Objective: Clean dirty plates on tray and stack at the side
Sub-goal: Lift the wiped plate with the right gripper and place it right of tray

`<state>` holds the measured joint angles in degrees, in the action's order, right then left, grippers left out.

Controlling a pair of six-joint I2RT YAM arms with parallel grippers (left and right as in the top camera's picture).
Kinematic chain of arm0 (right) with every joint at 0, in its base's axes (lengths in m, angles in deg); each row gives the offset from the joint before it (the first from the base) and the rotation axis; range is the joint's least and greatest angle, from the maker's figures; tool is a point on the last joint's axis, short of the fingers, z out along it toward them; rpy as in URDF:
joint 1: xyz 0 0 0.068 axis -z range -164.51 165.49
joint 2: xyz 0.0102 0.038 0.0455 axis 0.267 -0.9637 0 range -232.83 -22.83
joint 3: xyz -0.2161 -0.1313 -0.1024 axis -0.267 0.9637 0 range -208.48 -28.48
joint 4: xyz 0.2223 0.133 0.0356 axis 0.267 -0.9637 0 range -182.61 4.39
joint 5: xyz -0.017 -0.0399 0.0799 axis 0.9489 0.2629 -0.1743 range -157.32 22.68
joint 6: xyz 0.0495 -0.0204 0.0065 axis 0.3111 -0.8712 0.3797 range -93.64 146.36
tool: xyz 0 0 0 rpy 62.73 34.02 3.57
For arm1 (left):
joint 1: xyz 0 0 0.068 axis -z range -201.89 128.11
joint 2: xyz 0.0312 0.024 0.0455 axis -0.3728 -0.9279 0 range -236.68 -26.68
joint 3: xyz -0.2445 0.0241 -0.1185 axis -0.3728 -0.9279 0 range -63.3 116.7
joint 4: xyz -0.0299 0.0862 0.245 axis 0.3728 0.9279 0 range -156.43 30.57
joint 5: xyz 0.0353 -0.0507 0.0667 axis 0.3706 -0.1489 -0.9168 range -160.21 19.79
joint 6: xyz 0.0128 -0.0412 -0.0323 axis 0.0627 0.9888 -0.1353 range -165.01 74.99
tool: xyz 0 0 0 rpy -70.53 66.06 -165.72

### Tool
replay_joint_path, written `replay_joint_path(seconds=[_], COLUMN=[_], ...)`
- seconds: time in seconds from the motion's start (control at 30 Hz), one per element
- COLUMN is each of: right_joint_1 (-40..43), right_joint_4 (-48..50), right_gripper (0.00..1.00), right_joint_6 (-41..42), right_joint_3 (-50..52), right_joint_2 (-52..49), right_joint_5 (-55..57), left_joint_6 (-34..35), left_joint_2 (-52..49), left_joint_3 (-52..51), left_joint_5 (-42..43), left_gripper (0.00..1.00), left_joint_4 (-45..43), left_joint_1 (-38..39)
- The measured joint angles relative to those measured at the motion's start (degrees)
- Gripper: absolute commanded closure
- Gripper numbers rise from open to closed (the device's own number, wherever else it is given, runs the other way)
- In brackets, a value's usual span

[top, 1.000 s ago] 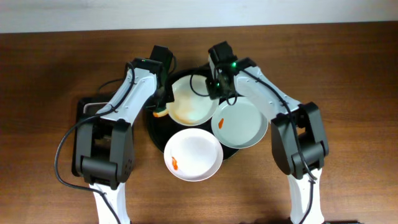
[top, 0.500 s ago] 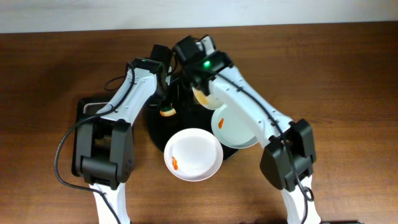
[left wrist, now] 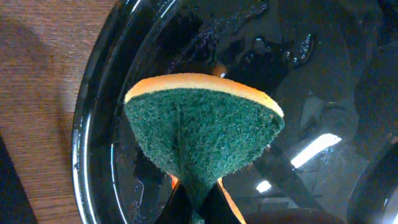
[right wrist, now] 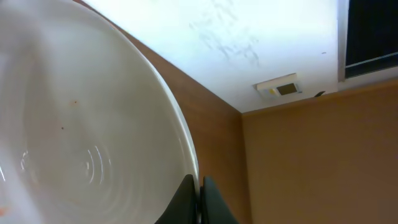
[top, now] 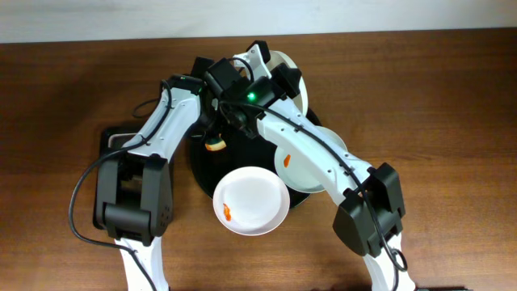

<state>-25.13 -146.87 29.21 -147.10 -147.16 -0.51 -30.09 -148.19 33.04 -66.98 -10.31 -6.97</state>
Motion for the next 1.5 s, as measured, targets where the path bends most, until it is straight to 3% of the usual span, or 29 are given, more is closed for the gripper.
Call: replay_joint_path(seconds=[0.17, 0.3, 0.43, 0.57, 0.7, 0.87, 1.03, 1.07, 1.1, 1.13, 1.17, 1.3, 1.43, 1.5], right_joint_1=[-0.09, 3.10, 19.52, 41.53, 61.35, 71.10, 73.59, 73.59, 73.55, 73.46, 73.42, 72.57, 67.87, 58.58], right_joint_4=[-0.39, -8.04, -12.94, -16.92, -16.55, -8.96, 2.01, 2.93, 3.04, 3.04, 3.02, 0.83, 0.35, -0.72], right_gripper=[0.96, 0.96, 0.96, 0.96, 0.96, 0.96, 0.95, 0.86, 0.53, 0.41, 0.37, 0.37, 0.37, 0.37], right_joint_6=[0.66, 3.89, 7.69, 11.17, 15.45, 16.79, 15.58, 15.30, 14.56, 13.75, 13.40, 12.48, 8.20, 5.66], right_joint_3=[-0.13, -1.62, -4.98, -6.03, 0.04, 14.29, 26.12, 26.77, 27.28, 27.56, 27.69, 27.69, 27.47, 26.12], right_joint_2=[0.09, 0.33, 5.16, 9.42, 8.07, 6.54, 5.70, 5.70, 5.70, 5.70, 5.70, 7.10, 23.23, 32.37], right_joint_5=[-1.99, -18.62, -40.48, -59.82, -68.32, -69.59, -71.49, -71.89, -72.78, -73.79, -74.29, -77.09, -86.05, -89.85], left_joint_6=[0.00, 0.00, -0.39, -0.42, -0.42, -0.42, -0.44, -0.42, -0.44, -0.44, -0.42, -0.44, -2.27, -4.22], left_joint_2=[0.00, 0.00, 0.00, 0.00, 0.00, 0.00, 0.00, 0.00, 0.00, 0.00, 0.00, 0.00, 0.00, 0.00], left_joint_3=[0.00, 0.00, 0.00, 0.00, 0.00, 0.00, 0.00, 0.00, 0.00, 0.00, 0.00, 0.00, 0.00, 0.00], left_joint_5=[0.00, 0.02, 0.00, 0.02, 0.02, 0.02, 0.02, 0.02, 0.02, 0.00, 0.02, 0.02, 1.64, 3.85], left_gripper=[1.00, 1.00, 1.00, 1.00, 1.00, 1.00, 1.00, 1.00, 1.00, 1.00, 1.00, 1.00, 1.00, 1.00], left_joint_4=[-0.02, -0.02, 0.00, 0.00, -0.02, 0.00, 0.00, -0.02, 0.00, 0.00, 0.00, 0.02, -0.04, -0.04], left_joint_1=[0.02, 0.39, 0.66, 0.66, 0.66, 0.66, 0.66, 0.66, 0.66, 0.66, 0.66, 0.66, 0.66, 0.66])
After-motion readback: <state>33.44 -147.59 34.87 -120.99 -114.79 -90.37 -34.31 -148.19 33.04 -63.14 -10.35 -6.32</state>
